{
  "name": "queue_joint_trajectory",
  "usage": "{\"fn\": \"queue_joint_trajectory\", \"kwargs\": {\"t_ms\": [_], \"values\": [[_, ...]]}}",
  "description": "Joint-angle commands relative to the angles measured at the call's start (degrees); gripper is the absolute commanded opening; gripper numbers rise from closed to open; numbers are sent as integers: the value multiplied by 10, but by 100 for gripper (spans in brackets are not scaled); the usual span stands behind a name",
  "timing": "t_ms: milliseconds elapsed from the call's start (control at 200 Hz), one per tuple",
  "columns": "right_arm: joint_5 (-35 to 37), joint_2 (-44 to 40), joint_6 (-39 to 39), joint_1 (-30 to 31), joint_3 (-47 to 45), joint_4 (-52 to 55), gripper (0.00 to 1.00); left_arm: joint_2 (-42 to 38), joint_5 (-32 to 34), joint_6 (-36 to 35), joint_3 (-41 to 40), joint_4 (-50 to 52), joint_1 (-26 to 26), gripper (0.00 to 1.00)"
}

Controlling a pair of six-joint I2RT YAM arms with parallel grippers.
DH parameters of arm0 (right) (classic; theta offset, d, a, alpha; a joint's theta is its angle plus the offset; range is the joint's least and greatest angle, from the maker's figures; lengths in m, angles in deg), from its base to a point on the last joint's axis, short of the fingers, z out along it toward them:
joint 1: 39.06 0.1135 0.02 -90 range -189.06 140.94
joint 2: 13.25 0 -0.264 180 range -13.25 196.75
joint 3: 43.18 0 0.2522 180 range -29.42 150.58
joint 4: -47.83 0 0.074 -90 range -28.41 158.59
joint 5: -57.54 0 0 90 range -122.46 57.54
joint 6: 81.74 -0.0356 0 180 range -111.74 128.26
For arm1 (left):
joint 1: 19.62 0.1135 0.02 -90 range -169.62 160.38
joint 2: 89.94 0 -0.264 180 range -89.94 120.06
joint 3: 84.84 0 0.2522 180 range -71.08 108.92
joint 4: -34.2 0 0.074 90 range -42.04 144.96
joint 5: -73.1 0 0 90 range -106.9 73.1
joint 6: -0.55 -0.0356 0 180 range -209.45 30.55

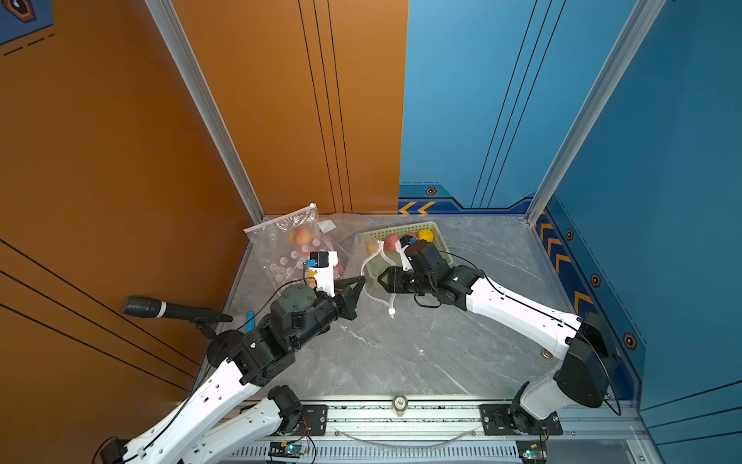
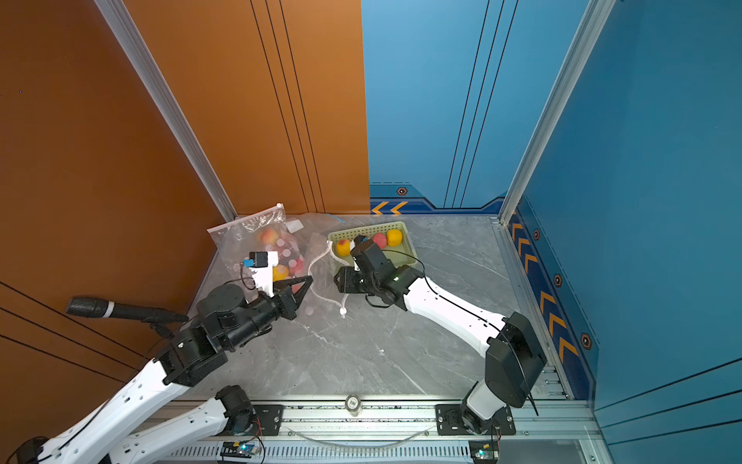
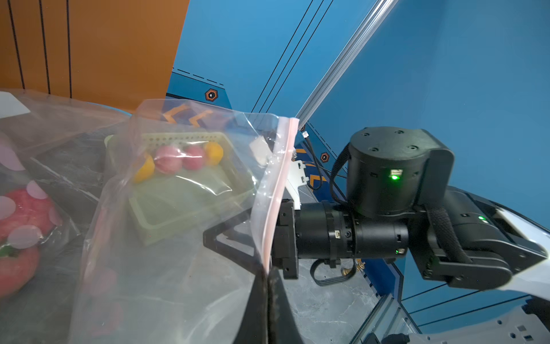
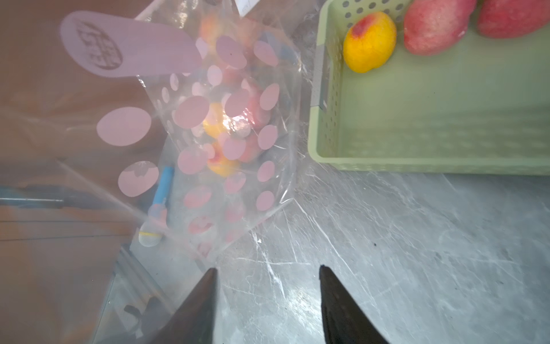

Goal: Place the peach in a zip-top bag and seal the zipper
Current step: Open the zipper of the food storage bag at the center of the board.

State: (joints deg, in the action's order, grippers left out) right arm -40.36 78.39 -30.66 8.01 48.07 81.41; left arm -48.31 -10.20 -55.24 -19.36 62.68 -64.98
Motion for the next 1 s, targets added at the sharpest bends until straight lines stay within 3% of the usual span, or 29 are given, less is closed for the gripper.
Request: {"fn": "queue_joint_trajectory", "kwargs": {"t_ms": [0, 115, 235, 360, 420, 531, 611, 786, 996], "values": [[-34, 17, 19, 22, 46, 15, 55, -2, 34, -25, 47, 41, -26, 0], [-82, 26, 9, 28, 58, -2, 56, 18, 78, -58, 106, 65, -87, 0], [-131, 20, -20, 24, 27, -38, 56, 62, 174, -86, 143, 95, -155, 0], [-135, 1, -42, 10, -37, -63, 57, 118, 213, -59, 129, 97, -158, 0], [-130, -12, -46, -1, -65, -65, 57, 140, 181, -29, 102, 59, -136, 0], [-80, -45, -33, -13, -99, -31, 60, 182, 48, 54, 44, -45, -80, 0], [-49, -74, -33, -24, -134, -23, 62, 215, -13, 81, 34, -94, -59, 0], [-44, -116, -35, -58, -194, -64, 67, 256, -67, 102, 46, -100, -40, 0], [-78, -84, -5, -62, -190, -111, 72, 269, -96, 130, 34, -121, -27, 0]]}}
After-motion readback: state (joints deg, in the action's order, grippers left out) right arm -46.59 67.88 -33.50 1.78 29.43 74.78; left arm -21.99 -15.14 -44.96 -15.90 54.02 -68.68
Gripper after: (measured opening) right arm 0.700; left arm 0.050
